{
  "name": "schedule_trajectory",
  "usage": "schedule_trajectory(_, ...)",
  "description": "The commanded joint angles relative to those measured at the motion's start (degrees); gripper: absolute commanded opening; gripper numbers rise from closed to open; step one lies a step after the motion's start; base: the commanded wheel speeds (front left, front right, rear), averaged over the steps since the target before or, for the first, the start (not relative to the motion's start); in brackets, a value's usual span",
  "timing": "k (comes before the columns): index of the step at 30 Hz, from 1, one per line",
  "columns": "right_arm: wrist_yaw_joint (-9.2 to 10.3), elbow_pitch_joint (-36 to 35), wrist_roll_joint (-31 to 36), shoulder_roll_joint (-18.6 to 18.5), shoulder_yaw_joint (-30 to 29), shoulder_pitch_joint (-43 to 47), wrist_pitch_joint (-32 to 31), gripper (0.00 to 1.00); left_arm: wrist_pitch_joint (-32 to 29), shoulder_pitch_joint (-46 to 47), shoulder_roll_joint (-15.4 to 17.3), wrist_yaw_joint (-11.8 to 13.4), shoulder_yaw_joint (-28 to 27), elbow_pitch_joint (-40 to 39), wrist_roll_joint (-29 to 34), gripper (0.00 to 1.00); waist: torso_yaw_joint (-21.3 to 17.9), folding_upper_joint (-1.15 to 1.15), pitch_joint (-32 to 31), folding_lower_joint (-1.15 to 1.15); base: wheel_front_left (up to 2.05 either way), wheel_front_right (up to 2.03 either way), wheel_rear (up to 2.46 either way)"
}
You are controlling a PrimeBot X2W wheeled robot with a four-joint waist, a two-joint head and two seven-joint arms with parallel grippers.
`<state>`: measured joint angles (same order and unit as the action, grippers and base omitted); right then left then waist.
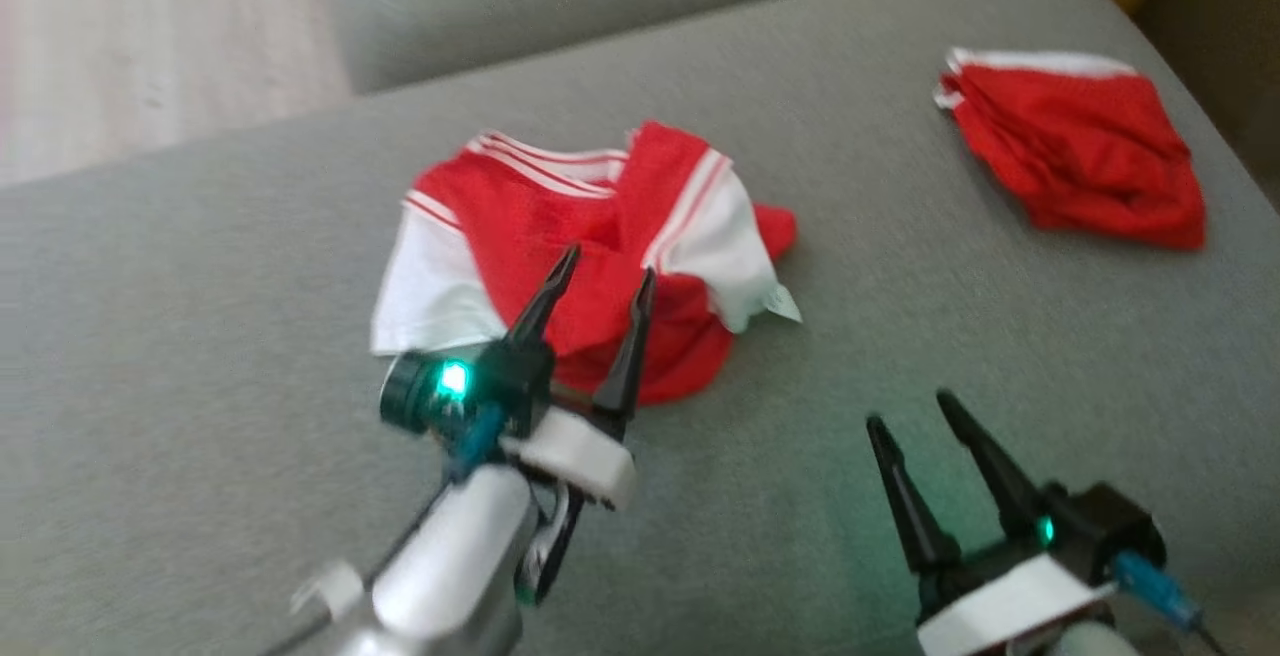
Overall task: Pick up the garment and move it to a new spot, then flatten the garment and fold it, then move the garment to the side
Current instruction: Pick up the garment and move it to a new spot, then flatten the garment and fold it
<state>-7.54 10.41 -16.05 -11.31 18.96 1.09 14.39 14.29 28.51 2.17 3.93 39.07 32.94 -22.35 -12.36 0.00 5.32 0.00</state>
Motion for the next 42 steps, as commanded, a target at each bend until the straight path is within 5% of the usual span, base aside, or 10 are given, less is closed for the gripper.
schedule_trajectory(1,0.05,-1.14,0.49,0.3,0.49,0.59,0.61,1.0,0.69,-1.12,0.72,1.58,-2.74,-3.53,1.69,1.0,4.02,0.0,-4.1,0.0,0.0,0.0,0.0)
schedule_trajectory(7,0.05,-0.86,1.61,1.94,-2.23,2.61,0.61,1.0,0.7,-11.77,1.69,6.52,-10.14,-13.65,5.33,1.0,9.72,0.0,-7.98,0.0,0.0,0.0,0.0)
schedule_trajectory(18,0.05,-0.41,5.42,5.38,-9.37,5.81,0.61,1.0,0.71,-29.97,4.44,9.26,-21.64,-25.97,9.62,1.0,17.36,0.0,-12.5,0.0,0.0,0.0,0.0)
schedule_trajectory(27,0.05,-0.02,7.17,7.39,-11.73,8.38,0.61,1.0,0.71,-39.42,3.59,7.57,-24.0,-30.02,12.86,1.0,19.18,0.0,-14.51,0.0,0.0,0.0,0.0)
schedule_trajectory(42,0.05,0.79,7.27,8.31,-13.02,9.52,0.61,1.0,0.71,-40.86,2.11,5.58,-25.5,-28.55,14.79,1.0,19.34,0.0,-15.86,0.0,0.0,0.0,0.0)
